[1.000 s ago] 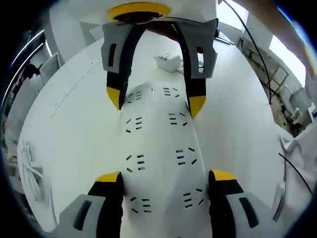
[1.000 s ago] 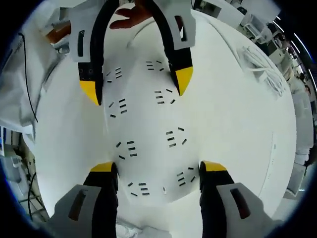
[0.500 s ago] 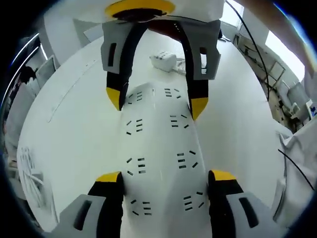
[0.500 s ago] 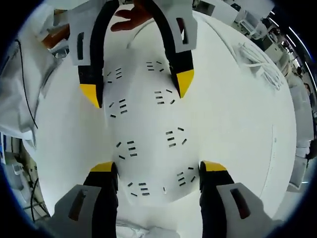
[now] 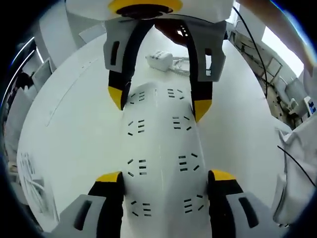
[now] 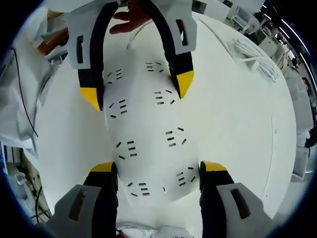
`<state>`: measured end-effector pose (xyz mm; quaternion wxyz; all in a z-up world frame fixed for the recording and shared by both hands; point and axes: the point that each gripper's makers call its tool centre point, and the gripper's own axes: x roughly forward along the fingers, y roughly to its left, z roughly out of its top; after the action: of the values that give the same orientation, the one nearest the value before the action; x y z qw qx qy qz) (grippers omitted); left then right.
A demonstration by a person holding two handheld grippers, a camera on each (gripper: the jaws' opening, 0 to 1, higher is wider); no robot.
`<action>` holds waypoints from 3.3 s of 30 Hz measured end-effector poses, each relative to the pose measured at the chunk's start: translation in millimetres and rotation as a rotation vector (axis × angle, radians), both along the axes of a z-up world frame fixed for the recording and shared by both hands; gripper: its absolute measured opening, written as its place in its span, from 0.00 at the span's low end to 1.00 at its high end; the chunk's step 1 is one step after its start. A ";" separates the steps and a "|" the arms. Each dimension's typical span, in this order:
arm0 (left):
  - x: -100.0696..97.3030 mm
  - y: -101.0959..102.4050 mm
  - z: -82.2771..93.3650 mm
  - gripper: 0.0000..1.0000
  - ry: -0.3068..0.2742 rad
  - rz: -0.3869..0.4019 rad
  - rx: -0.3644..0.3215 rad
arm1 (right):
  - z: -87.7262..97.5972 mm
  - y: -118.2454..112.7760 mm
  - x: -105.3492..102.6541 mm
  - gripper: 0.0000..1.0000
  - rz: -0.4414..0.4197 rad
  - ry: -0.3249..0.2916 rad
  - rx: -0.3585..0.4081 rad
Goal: Straighten the power strip on the desk, plug the charger into it
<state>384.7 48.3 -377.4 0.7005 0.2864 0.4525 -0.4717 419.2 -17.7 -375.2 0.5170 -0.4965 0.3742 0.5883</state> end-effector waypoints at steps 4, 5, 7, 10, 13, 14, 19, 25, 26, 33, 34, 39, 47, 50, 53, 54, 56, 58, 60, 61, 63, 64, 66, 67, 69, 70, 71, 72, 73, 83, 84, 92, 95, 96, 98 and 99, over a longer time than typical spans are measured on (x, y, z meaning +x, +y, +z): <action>0.1 -0.7 0.0 0.70 -0.002 -0.007 -0.006 | -0.8 -0.4 -0.3 0.65 -0.009 -0.005 -0.036; 0.2 -0.8 0.0 0.70 -0.002 -0.009 -0.006 | -0.8 -1.1 -0.1 0.65 -0.012 -0.005 -0.040; 0.3 -0.8 0.1 0.70 -0.003 -0.011 -0.008 | -0.8 -1.5 0.3 0.65 -0.015 -0.005 -0.042; 0.5 -1.0 0.1 0.70 -0.004 -0.017 -0.010 | -0.8 -2.0 0.2 0.65 -0.026 -0.005 -0.040; 0.5 -1.5 0.1 0.70 -0.005 -0.024 -0.013 | -0.9 -2.9 -0.3 0.65 -0.043 -0.003 -0.038; 0.6 -1.7 0.1 0.70 -0.005 -0.026 -0.013 | -0.9 -3.3 -0.6 0.65 -0.049 -0.003 -0.039; 0.7 -2.5 0.1 0.70 -0.006 -0.038 -0.018 | -0.8 -4.7 -1.4 0.65 -0.065 -0.003 -0.038; 0.6 -3.4 0.3 0.70 -0.007 -0.049 -0.021 | -0.5 -5.5 -2.9 0.65 -0.096 -0.003 -0.030; 0.6 -3.7 0.4 0.70 -0.008 -0.053 -0.022 | -0.5 -6.0 -3.7 0.65 -0.105 -0.004 -0.034; -0.1 -5.2 0.8 0.70 -0.007 -0.065 -0.017 | -0.2 -7.5 -6.5 0.65 -0.131 -0.004 -0.033; -0.1 -5.4 0.8 0.70 -0.007 -0.066 -0.016 | -0.1 -7.8 -6.9 0.65 -0.134 -0.004 -0.030; -0.5 -6.6 1.2 0.70 -0.006 -0.072 -0.016 | 0.4 -8.9 -9.4 0.65 -0.160 -0.005 -0.012; -2.2 -9.4 1.2 0.70 -0.007 -0.084 -0.014 | 0.5 -11.0 -15.6 0.65 -0.205 -0.005 -0.020; -2.4 -9.4 1.0 0.69 -0.006 -0.085 -0.011 | 0.3 -10.9 -15.8 0.66 -0.205 -0.005 -0.023; -2.7 -9.4 0.8 0.69 -0.006 -0.086 -0.010 | 0.1 -11.0 -15.9 0.66 -0.205 -0.005 -0.023; -2.8 -9.4 0.7 0.69 -0.006 -0.086 -0.010 | 0.0 -11.1 -16.0 0.66 -0.205 -0.005 -0.022; -3.0 -9.4 0.6 0.69 -0.006 -0.086 -0.011 | 0.0 -11.1 -16.0 0.66 -0.203 -0.006 -0.019; -3.1 -9.5 0.6 0.69 -0.006 -0.086 -0.011 | 0.0 -11.2 -16.1 0.66 -0.200 -0.003 -0.010; -3.2 -9.6 0.5 0.69 -0.006 -0.087 -0.011 | -0.2 -11.1 -16.4 0.67 -0.192 0.005 0.007; -3.3 -9.7 0.5 0.69 -0.006 -0.087 -0.012 | -0.2 -11.2 -16.5 0.67 -0.189 0.007 0.014; -3.4 -9.8 0.4 0.69 -0.006 -0.087 -0.013 | 1.2 -11.1 -15.2 0.68 -0.168 0.012 0.025; -3.5 -9.9 0.3 0.69 -0.007 -0.088 -0.013 | 2.5 -10.9 -14.5 0.68 -0.144 0.009 0.025; -3.6 -10.1 0.3 0.69 -0.006 -0.088 -0.013 | 7.0 -12.9 -13.3 0.68 -0.073 0.010 0.004; -3.6 -10.2 0.2 0.69 -0.006 -0.088 -0.013 | 9.4 -13.5 -12.5 0.69 -0.024 0.010 -0.009; -3.6 -10.4 0.2 0.70 -0.007 -0.088 -0.014 | 10.1 -11.7 -17.3 0.69 0.088 0.021 -0.018; -3.5 -10.4 0.2 0.70 -0.007 -0.087 -0.015 | 9.5 -11.1 -20.5 0.69 0.123 0.029 -0.021; -3.5 -10.5 0.2 0.70 -0.007 -0.087 -0.016 | 8.7 -11.6 -21.5 0.69 0.126 0.035 -0.030; -3.6 -10.5 0.2 0.70 -0.007 -0.087 -0.016 | 6.5 -12.2 -20.4 0.68 0.090 0.039 -0.052; -3.6 -10.5 0.2 0.70 -0.008 -0.087 -0.017 | 3.9 -11.1 -18.5 0.68 0.084 0.032 -0.065; -2.8 -11.3 2.8 0.70 -0.006 -0.088 -0.020 | -12.6 -10.4 -12.8 0.64 0.083 0.062 -0.090; -2.7 -10.6 3.2 0.70 -0.007 -0.086 -0.026 | -13.5 -10.2 -11.5 0.64 0.082 0.063 -0.086; -3.2 -3.9 3.4 0.70 -0.006 -0.094 -0.020 | -12.1 -7.1 -13.1 0.64 0.077 0.053 -0.075; -3.6 -0.2 2.8 0.70 -0.002 -0.102 -0.011 | -11.1 -6.5 -14.0 0.64 0.077 0.053 -0.073; -3.6 -0.7 2.4 0.70 -0.001 -0.102 -0.005 | -11.7 -5.7 -13.6 0.64 0.077 0.053 -0.073; -3.4 -1.2 2.1 0.70 0.002 -0.102 0.009 | -10.5 -5.2 -16.0 0.64 0.075 0.048 -0.081; -3.4 -0.9 2.1 0.70 0.002 -0.102 0.010 | -10.4 -5.2 -16.3 0.64 0.075 0.047 -0.082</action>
<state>381.3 47.3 -375.3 0.6735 0.3122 0.4405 -0.5048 402.9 -22.9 -385.6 0.4649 -0.5170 0.3914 0.6028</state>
